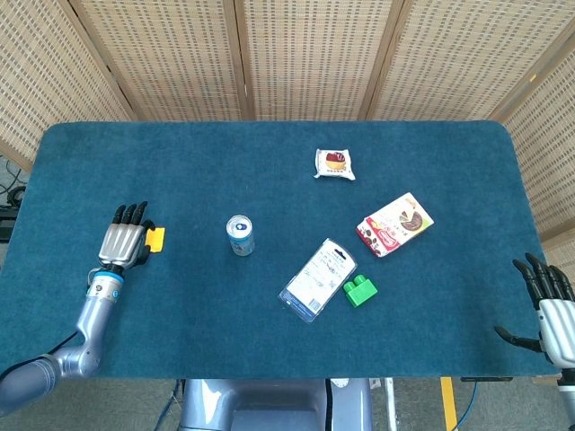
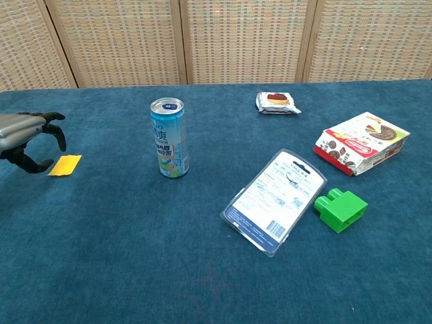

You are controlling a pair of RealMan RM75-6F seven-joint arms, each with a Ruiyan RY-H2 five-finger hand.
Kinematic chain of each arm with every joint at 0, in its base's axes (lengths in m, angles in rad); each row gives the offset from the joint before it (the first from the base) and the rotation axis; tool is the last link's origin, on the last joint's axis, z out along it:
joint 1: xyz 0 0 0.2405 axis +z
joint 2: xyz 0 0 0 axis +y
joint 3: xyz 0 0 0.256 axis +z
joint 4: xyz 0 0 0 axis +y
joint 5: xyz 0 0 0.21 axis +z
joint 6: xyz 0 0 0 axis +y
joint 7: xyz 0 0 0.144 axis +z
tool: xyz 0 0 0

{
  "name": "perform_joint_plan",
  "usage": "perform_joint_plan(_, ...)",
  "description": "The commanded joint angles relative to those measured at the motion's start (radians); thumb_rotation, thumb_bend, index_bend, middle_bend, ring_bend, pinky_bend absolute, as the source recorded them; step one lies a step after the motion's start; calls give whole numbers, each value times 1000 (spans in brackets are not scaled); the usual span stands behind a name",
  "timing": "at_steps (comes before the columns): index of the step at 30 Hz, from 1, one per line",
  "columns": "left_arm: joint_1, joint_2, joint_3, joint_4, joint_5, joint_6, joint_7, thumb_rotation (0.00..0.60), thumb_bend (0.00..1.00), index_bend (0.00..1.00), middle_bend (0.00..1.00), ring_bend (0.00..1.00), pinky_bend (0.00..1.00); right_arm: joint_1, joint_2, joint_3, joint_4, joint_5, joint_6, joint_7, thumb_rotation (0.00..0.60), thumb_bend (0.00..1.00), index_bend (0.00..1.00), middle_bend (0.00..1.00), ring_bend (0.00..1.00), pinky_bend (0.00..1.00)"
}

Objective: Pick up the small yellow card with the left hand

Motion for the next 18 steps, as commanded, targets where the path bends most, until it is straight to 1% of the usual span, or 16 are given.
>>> perform_joint_plan(1, 3, 3, 4, 0, 3, -2, -2, 600, 442, 415, 0, 0, 0, 0, -1, 0, 1, 0, 0, 0, 600, 105, 0, 0, 0, 0)
perform_joint_plan(6, 11, 6, 17, 0, 16, 3, 0, 600, 428, 424, 0, 0, 0, 0, -1, 1, 1, 2, 0, 0, 600, 104, 0, 0, 0, 0)
perform_joint_plan(9, 14, -4, 24, 18, 31, 13, 0, 600, 421, 424, 0, 0, 0, 0, -2, 1, 2, 0, 0, -1, 600, 103, 0, 0, 0, 0)
perform_joint_plan(18, 12, -28, 24, 52, 54, 23, -2, 600, 337, 424, 0, 0, 0, -1, -3, 2, 3, 0, 4, 1, 600, 104, 0, 0, 0, 0)
